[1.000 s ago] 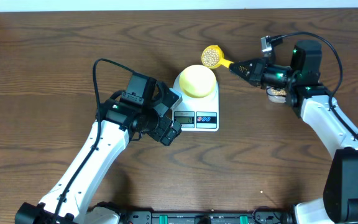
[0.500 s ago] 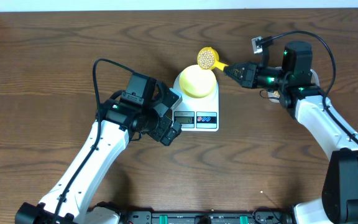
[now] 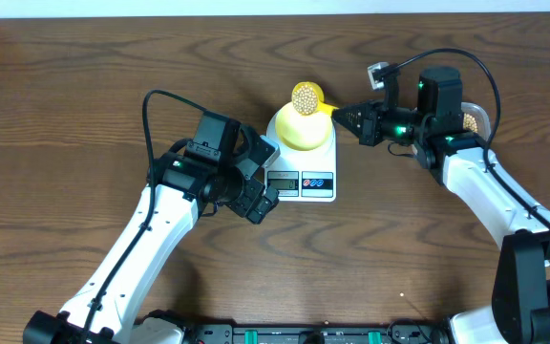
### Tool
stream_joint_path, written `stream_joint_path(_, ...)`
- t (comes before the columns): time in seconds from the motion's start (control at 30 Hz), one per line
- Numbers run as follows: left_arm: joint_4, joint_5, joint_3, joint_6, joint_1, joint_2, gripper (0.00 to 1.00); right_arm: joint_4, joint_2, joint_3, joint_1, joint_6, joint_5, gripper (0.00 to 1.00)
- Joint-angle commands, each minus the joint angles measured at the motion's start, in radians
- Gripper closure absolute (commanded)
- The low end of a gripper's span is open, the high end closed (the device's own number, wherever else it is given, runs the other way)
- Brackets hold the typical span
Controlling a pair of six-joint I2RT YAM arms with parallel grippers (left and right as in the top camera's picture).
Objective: Scoop item into bowl and weigh 50g on scale
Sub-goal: 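Tilt the scoop over the yellow bowl to pour soybeans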
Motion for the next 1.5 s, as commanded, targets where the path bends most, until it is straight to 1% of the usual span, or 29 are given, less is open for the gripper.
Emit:
stream_joint_path(0.0, -0.004, -0.01, -0.002, 0.017, -0.002, -0.003, 0.06, -0.006, 0.011, 0.0, 0.004, -0.076, 0.019, 0.99)
stream_joint_path(0.13, -0.004, -0.01, -0.002, 0.017, -0.002, -0.003, 0.06, -0.04, 0.011, 0.0, 0.005, -0.178, 0.019, 0.99)
stream_joint_path(0.43, -0.004, -0.01, -0.002, 0.017, -0.002, -0.003, 0.06, -0.05, 0.011, 0.0, 0.004, -0.186, 0.02, 0.99)
stream_joint_path(0.53, -0.004, -0.01, -0.002, 0.017, -0.002, -0.003, 0.06, -0.067, 0.011, 0.0, 0.005, -0.239, 0.024, 0.99)
stream_joint_path(0.63, -0.004, -0.01, -0.002, 0.017, -0.002, -0.003, 0.06, -0.097, 0.011, 0.0, 0.005, -0.263, 0.087, 0.99)
stream_joint_path(0.77, -0.004, -0.01, -0.002, 0.017, -0.002, -0.003, 0.06, -0.112, 0.011, 0.0, 0.005, -0.327, 0.101, 0.99)
stream_joint_path(1.33, -0.004, -0.01, -0.002, 0.017, -0.002, -0.003, 0.06, -0.102, 0.009, 0.001, 0.005, -0.335, 0.101, 0.99)
stream_joint_path(1.47, -0.004, -0.01, -0.002, 0.017, -0.002, -0.003, 0.06, -0.102, 0.009, 0.001, 0.005, -0.364, 0.111, 0.99)
